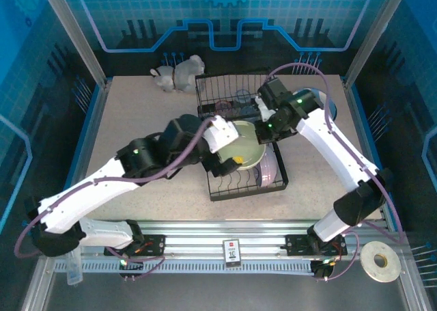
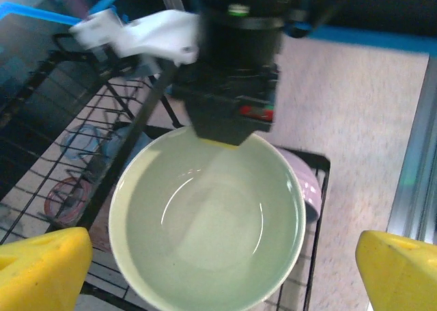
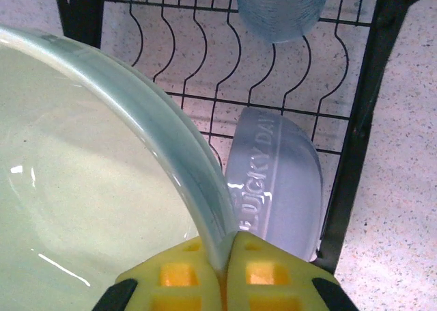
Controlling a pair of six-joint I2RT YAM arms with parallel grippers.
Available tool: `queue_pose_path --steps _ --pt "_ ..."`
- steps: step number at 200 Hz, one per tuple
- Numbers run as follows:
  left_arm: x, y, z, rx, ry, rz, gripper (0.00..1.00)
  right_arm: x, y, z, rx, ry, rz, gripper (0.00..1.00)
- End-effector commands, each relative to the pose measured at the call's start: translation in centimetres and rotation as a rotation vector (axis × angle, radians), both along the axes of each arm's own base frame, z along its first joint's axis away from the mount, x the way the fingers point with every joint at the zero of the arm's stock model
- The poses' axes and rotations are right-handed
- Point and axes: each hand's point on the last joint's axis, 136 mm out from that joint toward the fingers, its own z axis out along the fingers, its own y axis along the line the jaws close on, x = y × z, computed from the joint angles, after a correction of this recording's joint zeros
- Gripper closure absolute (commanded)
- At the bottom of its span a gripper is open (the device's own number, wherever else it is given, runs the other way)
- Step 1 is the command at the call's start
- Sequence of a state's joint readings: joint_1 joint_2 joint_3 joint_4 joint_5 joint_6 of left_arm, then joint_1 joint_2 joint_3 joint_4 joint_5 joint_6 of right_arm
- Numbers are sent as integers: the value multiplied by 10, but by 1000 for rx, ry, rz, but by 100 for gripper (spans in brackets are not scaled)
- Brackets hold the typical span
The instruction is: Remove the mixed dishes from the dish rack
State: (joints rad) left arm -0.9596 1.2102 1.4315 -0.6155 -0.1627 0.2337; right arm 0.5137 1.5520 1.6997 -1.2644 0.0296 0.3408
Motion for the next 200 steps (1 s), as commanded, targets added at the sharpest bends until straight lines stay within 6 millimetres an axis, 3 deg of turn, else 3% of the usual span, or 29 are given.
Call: queue_pose_path --steps 1,19,33,70,90,138,200 --pt "7 15 22 -224 95 87 1 -6 -2 45 156 -89 -30 100" --pt "18 36 21 -307 161 171 1 -11 -13 62 185 -126 -56 100" --pt "24 46 9 -324 218 219 1 -16 -24 75 216 -158 -86 100" --pt "28 61 -50 -254 372 341 1 -28 -60 99 275 -228 -206 100" --pt "25 66 -85 -252 465 400 1 -34 -84 103 258 -260 -285 100" --pt "18 83 -169 -128 624 550 5 -35 -156 74 158 -254 -517 100" --pt "29 88 -228 -75 758 739 28 -13 -211 9 141 -236 -798 100"
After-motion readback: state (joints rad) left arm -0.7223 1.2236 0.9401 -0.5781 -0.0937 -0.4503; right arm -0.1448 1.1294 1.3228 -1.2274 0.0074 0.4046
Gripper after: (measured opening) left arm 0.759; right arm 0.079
